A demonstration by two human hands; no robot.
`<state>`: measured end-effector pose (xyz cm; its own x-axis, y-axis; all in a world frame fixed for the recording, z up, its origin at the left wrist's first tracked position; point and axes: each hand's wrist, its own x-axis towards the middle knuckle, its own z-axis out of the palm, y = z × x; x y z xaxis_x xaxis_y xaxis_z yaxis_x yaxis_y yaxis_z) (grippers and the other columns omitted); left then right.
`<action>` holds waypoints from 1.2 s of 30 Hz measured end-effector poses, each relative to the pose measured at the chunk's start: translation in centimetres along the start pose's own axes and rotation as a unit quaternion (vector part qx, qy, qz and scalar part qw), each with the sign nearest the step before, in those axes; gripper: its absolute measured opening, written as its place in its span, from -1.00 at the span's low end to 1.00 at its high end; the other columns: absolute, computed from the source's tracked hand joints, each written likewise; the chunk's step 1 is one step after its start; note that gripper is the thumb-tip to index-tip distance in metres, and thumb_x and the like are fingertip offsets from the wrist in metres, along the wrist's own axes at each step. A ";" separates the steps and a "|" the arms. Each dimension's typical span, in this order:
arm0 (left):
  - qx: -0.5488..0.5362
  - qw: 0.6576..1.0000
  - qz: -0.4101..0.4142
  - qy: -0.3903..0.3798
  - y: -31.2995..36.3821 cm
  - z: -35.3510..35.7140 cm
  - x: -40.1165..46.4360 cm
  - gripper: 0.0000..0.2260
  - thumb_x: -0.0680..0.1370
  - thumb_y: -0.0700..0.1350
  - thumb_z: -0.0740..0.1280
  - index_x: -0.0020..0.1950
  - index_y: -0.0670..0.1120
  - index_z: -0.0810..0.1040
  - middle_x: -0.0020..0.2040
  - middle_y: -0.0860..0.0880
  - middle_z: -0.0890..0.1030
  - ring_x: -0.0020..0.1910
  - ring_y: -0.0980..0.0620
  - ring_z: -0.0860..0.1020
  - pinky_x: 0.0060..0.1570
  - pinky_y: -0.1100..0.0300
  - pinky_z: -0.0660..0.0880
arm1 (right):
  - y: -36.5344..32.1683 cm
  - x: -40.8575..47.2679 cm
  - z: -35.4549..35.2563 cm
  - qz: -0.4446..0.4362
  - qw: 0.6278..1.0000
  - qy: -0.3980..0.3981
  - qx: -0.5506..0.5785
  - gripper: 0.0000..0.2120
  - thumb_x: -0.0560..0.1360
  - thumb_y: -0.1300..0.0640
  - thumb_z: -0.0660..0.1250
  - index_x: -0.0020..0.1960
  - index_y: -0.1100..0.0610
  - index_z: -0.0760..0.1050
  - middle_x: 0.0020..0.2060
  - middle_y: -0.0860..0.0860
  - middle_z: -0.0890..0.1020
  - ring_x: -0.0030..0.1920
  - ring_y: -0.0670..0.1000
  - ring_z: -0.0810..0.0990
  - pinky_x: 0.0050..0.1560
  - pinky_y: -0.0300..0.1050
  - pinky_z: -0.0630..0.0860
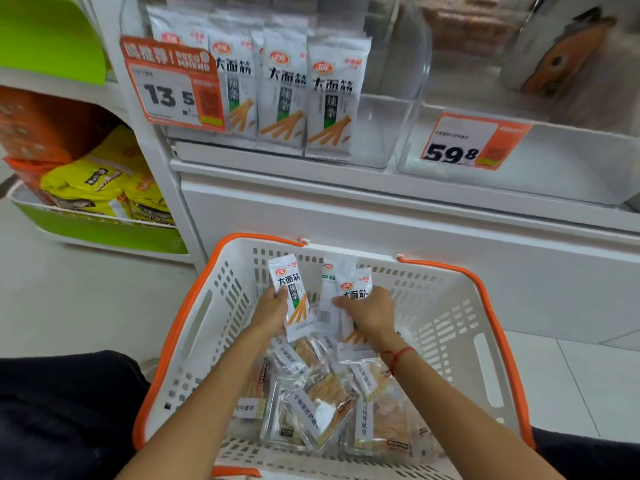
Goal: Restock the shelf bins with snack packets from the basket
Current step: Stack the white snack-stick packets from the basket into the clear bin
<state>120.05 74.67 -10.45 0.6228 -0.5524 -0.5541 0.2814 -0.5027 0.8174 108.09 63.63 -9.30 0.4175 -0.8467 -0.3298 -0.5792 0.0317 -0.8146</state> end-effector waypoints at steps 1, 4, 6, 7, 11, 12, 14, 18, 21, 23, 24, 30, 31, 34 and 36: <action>0.001 1.000 0.001 -0.002 0.4 -0.1 -0.4 -0.64 0.68 -0.08 0.00 0.42 -0.19 0.33 0.34 -0.20 0.46 0.25 -0.18 0.50 0.22 -0.03 0.45 | -0.6 -0.3 -0.3 -0.040 0.998 0.026 -0.042 -0.90 0.32 0.15 0.51 -0.23 0.11 0.60 -0.32 0.04 0.63 -0.30 0.01 0.61 -0.31 -0.18 0.51; -0.024 0.999 0.012 -0.033 1.3 0.3 -1.8 -0.66 0.68 -0.08 0.00 0.43 -0.13 0.31 0.33 -0.18 0.47 0.15 -0.11 0.53 -0.04 0.10 0.53 | -2.4 -1.3 0.0 -0.122 0.984 0.036 -0.123 -0.83 0.32 0.12 0.47 -0.36 0.07 0.50 -0.38 0.00 0.61 -0.35 0.00 0.58 -0.44 -0.26 0.38; -0.050 0.998 0.015 -0.043 2.3 0.7 -3.0 -0.71 0.68 -0.08 0.01 0.35 -0.11 0.35 0.27 -0.19 0.50 -0.01 -0.04 0.54 -0.23 0.21 0.51 | -3.6 -1.8 0.4 -0.146 0.981 0.018 -0.129 -0.76 0.33 0.07 0.47 -0.42 0.10 0.48 -0.40 0.03 0.61 -0.37 0.01 0.57 -0.46 -0.22 0.40; -0.066 0.997 0.012 -0.048 2.7 0.7 -3.4 -0.71 0.68 -0.06 0.01 0.32 -0.12 0.37 0.22 -0.20 0.52 -0.05 -0.03 0.54 -0.25 0.23 0.50 | -4.2 -2.0 0.5 -0.153 0.980 0.009 -0.127 -0.76 0.33 0.04 0.47 -0.41 0.12 0.51 -0.38 0.05 0.63 -0.35 0.02 0.59 -0.40 -0.18 0.44; -0.124 0.990 0.000 -0.072 3.6 -0.5 -3.6 -0.48 0.57 0.28 0.06 0.37 -0.01 0.42 0.19 -0.12 0.58 0.11 -0.07 0.58 0.05 0.04 0.55 | -5.8 -2.5 -0.2 -0.167 0.979 -0.010 -0.116 -0.77 0.32 0.04 0.49 -0.36 0.19 0.58 -0.35 0.10 0.66 -0.33 0.05 0.61 -0.36 -0.16 0.45; -0.137 0.988 -0.003 -0.072 3.8 -0.8 -3.7 -0.42 0.52 0.35 0.08 0.37 0.02 0.44 0.19 -0.10 0.59 0.11 -0.08 0.59 0.13 -0.01 0.53 | -6.2 -2.6 -0.5 -0.173 0.978 -0.015 -0.113 -0.74 0.32 0.05 0.50 -0.32 0.25 0.59 -0.34 0.12 0.67 -0.35 0.05 0.60 -0.36 -0.15 0.45; -0.152 0.985 -0.001 -0.087 4.2 -1.2 -3.9 -0.35 0.44 0.43 0.11 0.36 0.05 0.46 0.19 -0.09 0.60 0.10 -0.10 0.61 0.22 -0.07 0.48 | -6.7 -2.7 -1.3 -0.192 0.975 -0.024 -0.112 -0.71 0.32 0.07 0.51 -0.30 0.31 0.58 -0.35 0.14 0.66 -0.38 0.01 0.55 -0.38 -0.15 0.42; -0.180 0.971 0.032 -0.154 4.8 -1.2 -4.6 -0.29 0.36 0.49 0.05 0.34 0.11 0.45 0.24 -0.04 0.58 0.15 -0.10 0.60 0.21 -0.07 0.48 | -7.4 -3.0 -3.0 -0.223 0.964 -0.032 -0.141 -0.64 0.32 0.06 0.52 -0.33 0.37 0.54 -0.36 0.20 0.65 -0.40 0.06 0.55 -0.41 -0.09 0.39; -0.200 0.957 0.049 -0.202 4.6 -0.4 -4.9 -0.35 0.37 0.48 -0.08 0.26 0.17 0.44 0.24 0.03 0.57 0.16 -0.07 0.59 0.18 -0.02 0.50 | -7.7 -3.1 -4.1 -0.230 0.960 -0.010 -0.157 -0.62 0.31 0.04 0.54 -0.33 0.37 0.55 -0.37 0.19 0.65 -0.41 0.07 0.56 -0.40 -0.07 0.42; -0.188 0.957 0.062 -0.213 4.2 0.2 -4.6 -0.42 0.43 0.42 -0.07 0.28 0.18 0.41 0.22 0.03 0.60 0.16 -0.03 0.59 0.17 0.04 0.51 | -8.0 -3.1 -4.5 -0.230 0.958 0.005 -0.170 -0.62 0.30 0.02 0.54 -0.35 0.34 0.55 -0.38 0.17 0.65 -0.41 0.02 0.55 -0.41 -0.10 0.42; -0.175 0.959 0.070 -0.209 4.1 0.6 -4.5 -0.44 0.48 0.38 -0.04 0.33 0.16 0.39 0.21 0.02 0.61 0.17 -0.02 0.59 0.16 0.05 0.51 | -8.1 -3.2 -4.6 -0.229 0.957 0.004 -0.176 -0.64 0.30 0.01 0.54 -0.37 0.31 0.55 -0.39 0.15 0.65 -0.42 0.00 0.55 -0.40 -0.12 0.43; -0.174 0.971 0.079 -0.145 6.4 0.0 -4.2 -0.54 0.60 0.21 0.07 0.42 0.01 0.36 0.23 -0.07 0.58 0.13 -0.06 0.60 0.13 -0.03 0.54 | -9.9 -3.9 -5.8 -0.143 0.982 -0.124 -0.017 -0.84 0.36 0.12 0.53 -0.23 0.20 0.61 -0.36 0.03 0.67 -0.44 -0.12 0.60 -0.38 -0.27 0.51; -0.157 0.975 0.080 -0.139 7.2 -0.5 -4.4 -0.54 0.62 0.19 0.06 0.41 -0.02 0.36 0.25 -0.06 0.55 0.14 -0.06 0.58 0.11 0.00 0.54 | -10.6 -4.1 -5.9 -0.112 0.980 -0.156 0.047 -0.85 0.39 0.14 0.50 -0.16 0.22 0.62 -0.29 0.08 0.69 -0.39 -0.08 0.63 -0.35 -0.25 0.54; -0.053 0.987 0.096 -0.117 10.3 -3.7 -5.2 -0.69 0.65 0.10 0.01 0.21 -0.07 0.34 0.17 0.04 0.46 0.10 -0.02 0.50 0.07 0.08 0.50 | -12.8 -4.0 -6.5 -0.027 0.942 -0.269 0.198 -0.82 0.52 0.15 0.31 0.01 0.25 0.58 -0.08 0.20 0.67 -0.23 0.06 0.65 -0.16 -0.11 0.60; 0.036 0.986 0.112 -0.116 12.8 -6.8 -5.9 -0.72 0.65 0.11 0.02 0.19 -0.03 0.35 0.09 0.05 0.49 0.05 -0.01 0.53 0.01 0.14 0.53 | -14.3 -4.0 -7.0 0.010 0.901 -0.328 0.283 -0.77 0.56 0.16 0.17 0.02 0.22 0.57 -0.06 0.19 0.67 -0.14 0.12 0.65 -0.05 -0.01 0.56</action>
<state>124.96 75.99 4.38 0.4767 -0.7882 -0.3892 0.0980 -0.3923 0.9146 109.83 62.85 7.01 0.8422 -0.3527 -0.4077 -0.2190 0.4673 -0.8566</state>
